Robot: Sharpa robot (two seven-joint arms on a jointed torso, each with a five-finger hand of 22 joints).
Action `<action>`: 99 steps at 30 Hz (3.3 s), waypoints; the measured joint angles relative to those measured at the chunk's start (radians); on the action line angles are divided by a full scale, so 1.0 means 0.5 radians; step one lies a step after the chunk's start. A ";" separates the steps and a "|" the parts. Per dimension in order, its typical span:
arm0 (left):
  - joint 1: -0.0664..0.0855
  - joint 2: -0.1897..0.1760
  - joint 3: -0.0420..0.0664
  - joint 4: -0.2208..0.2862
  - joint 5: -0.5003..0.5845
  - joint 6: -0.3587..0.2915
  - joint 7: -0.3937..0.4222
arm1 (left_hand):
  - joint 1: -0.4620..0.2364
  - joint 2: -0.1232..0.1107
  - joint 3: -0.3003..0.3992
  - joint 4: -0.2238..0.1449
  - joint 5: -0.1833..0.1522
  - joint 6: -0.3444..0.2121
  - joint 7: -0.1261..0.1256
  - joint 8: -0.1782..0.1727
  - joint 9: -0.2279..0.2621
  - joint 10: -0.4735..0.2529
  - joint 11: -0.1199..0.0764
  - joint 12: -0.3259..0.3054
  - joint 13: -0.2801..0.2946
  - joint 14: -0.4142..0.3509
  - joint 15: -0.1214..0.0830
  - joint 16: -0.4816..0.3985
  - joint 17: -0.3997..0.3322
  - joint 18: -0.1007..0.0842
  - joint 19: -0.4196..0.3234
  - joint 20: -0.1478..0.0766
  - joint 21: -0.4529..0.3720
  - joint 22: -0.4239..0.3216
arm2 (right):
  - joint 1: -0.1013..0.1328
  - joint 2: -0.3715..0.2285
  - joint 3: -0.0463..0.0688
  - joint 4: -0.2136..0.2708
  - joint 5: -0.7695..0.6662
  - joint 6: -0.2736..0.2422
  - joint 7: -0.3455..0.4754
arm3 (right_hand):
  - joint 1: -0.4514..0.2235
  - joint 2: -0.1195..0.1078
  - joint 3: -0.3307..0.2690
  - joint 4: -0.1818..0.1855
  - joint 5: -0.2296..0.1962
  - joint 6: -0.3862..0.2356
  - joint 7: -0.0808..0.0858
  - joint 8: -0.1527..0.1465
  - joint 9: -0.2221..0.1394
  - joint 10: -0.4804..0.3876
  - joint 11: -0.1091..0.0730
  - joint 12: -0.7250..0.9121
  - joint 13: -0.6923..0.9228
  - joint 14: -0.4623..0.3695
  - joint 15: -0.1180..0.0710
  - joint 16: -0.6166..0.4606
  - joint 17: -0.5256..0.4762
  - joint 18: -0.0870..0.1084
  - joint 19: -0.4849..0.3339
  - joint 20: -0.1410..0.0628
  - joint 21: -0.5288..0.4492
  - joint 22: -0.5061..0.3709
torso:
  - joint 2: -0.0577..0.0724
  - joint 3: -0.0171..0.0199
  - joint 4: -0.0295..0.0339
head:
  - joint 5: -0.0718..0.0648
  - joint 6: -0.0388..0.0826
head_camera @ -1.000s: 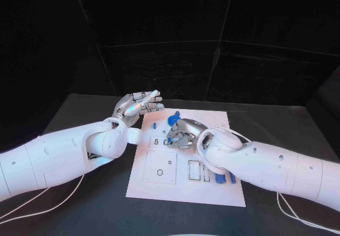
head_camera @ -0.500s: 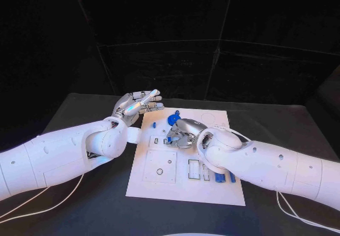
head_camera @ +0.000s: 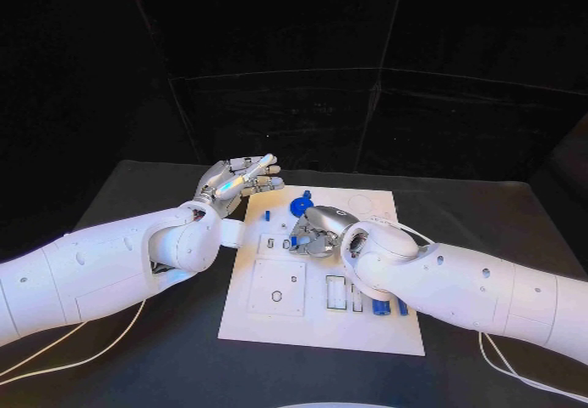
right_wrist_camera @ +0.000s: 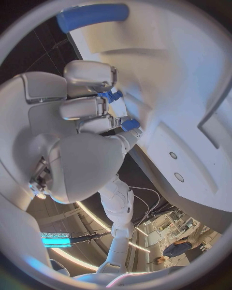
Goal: Assemble the parts on the task board
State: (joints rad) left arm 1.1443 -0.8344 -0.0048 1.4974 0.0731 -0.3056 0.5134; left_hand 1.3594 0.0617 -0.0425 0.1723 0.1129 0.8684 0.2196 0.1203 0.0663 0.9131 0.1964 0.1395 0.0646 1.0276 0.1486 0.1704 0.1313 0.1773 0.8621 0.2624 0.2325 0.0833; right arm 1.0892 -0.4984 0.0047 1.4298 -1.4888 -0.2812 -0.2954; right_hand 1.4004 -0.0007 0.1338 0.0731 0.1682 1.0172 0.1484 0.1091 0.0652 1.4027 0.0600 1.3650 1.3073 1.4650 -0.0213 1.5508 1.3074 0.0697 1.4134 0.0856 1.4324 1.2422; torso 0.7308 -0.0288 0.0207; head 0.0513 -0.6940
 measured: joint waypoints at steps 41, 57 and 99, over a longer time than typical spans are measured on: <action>0.000 -0.008 0.000 -0.025 -0.037 0.009 -0.025 | 0.018 0.018 -0.014 -0.014 0.000 0.197 -0.044 0.025 0.006 0.248 -0.094 0.014 0.005 0.315 -0.099 0.081 0.087 0.000 0.249 -0.096 0.093 0.028 | -0.020 -0.212 -0.008 0.269 0.036 -0.298 0.151 | -0.093 -0.159 -0.185 0.095 -0.022 -0.292 0.067 -0.079 0.003 -0.119 0.062 -0.112 -0.048 0.000 0.057 0.000 0.000 0.000 -0.022 0.050 -0.020 -0.031 | -0.001 0.0025 0.001 | 0.000 0.006; 0.120 -0.077 0.001 -0.036 -0.948 0.256 -0.923 | -0.118 -0.006 -0.164 0.143 0.000 0.468 -0.256 0.262 0.196 0.819 -0.370 0.639 0.544 0.877 -0.403 2.311 2.240 -0.019 0.961 -0.417 0.964 0.627 | 0.300 -0.759 -0.006 0.423 0.733 -0.257 0.613 | -0.022 -0.127 -0.258 0.090 0.090 -0.243 0.044 -0.004 0.018 -0.176 0.055 -0.169 -0.118 0.000 0.057 -0.054 0.001 0.000 -0.100 0.064 -0.110 -0.206 | -0.049 0.0167 -0.005 | 0.013 0.015; 0.375 0.605 -0.261 -0.495 -2.195 0.960 -2.065 | -0.343 0.102 -0.399 0.238 -0.023 0.121 -0.329 0.930 1.015 0.782 -0.418 2.113 2.111 0.879 -0.444 2.795 2.353 -0.202 1.199 -0.462 2.288 2.317 | 0.383 -0.667 -0.008 0.179 0.903 -0.174 0.438 | -0.008 -0.111 -0.336 0.113 0.180 -0.233 0.034 0.037 0.020 -0.158 0.037 -0.161 -0.126 0.000 0.057 -0.106 0.000 0.032 -0.136 0.043 -0.172 -0.310 | -0.124 0.0518 -0.012 | 0.036 -0.055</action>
State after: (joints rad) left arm 1.3320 -0.5319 -0.1354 1.2500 -1.0242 0.1742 -0.5189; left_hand 1.1881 0.1127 -0.2419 0.2915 0.1015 0.9288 0.0550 0.5851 0.5736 1.3040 -0.0126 1.1959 1.1203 1.4671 -0.0733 1.5678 1.3078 0.0763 1.4614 0.0314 1.3767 1.2417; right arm 1.2807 -0.8319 0.0008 1.5193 -1.0372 -0.3681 -0.0766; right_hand 1.3965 -0.0562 -0.0341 0.1296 0.2581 0.9009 0.1652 0.1276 0.0750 1.3237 0.0784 1.2845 1.2444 1.4651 0.0072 1.4979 1.3075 0.0855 1.3457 0.1072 1.3466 1.0870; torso 0.6686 -0.0029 0.0147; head 0.0695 -0.7215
